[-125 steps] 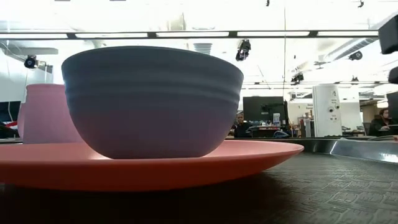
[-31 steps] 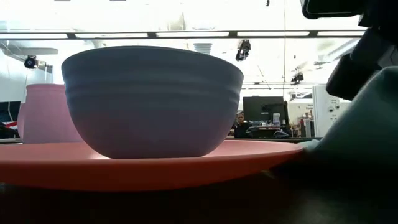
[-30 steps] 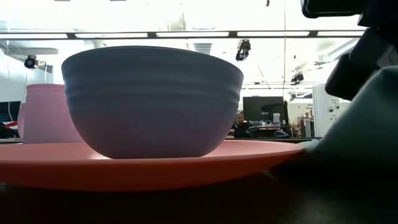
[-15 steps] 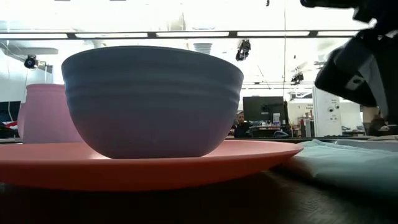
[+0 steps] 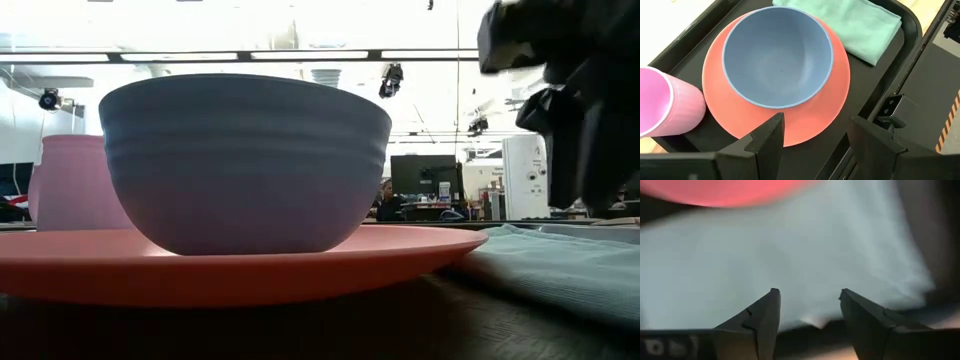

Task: Set up tray
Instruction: Put the fork on top of the napkin

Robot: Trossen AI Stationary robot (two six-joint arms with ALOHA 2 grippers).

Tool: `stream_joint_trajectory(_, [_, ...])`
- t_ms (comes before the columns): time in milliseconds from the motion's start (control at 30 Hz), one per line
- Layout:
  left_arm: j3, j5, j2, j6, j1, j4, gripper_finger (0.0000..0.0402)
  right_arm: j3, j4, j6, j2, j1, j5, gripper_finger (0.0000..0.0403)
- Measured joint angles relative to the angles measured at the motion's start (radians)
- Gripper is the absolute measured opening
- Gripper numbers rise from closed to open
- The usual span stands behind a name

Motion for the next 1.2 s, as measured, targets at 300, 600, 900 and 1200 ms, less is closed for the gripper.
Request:
stream_joint_trajectory(300, [-0.011,0.0,0.0,0.0,0.0,0.0,0.0196,-0.139,-0.211,0.103,-0.177,-0.324,0.013,0.0175])
stream_joint_trajectory(600, [-0.012,0.0,0.0,-0.004,0.002,0.0,0.0196,-0.23,-0.205,-0.13,-0.28,-0.694,0.041,0.0191])
stream_joint_trajectory(900, [-0.014,0.0,0.0,-0.013,0.008,0.0,0.0196,-0.243,-0.248,-0.259,-0.284,-0.793,-0.014,0.0191])
stream_joint_trajectory(1200, [-0.015,-0.003,0.0,-0.026,0.011,-0.002,0.0196,-0.247,-0.508,0.026,-0.293,-0.652,-0.091,0.0189])
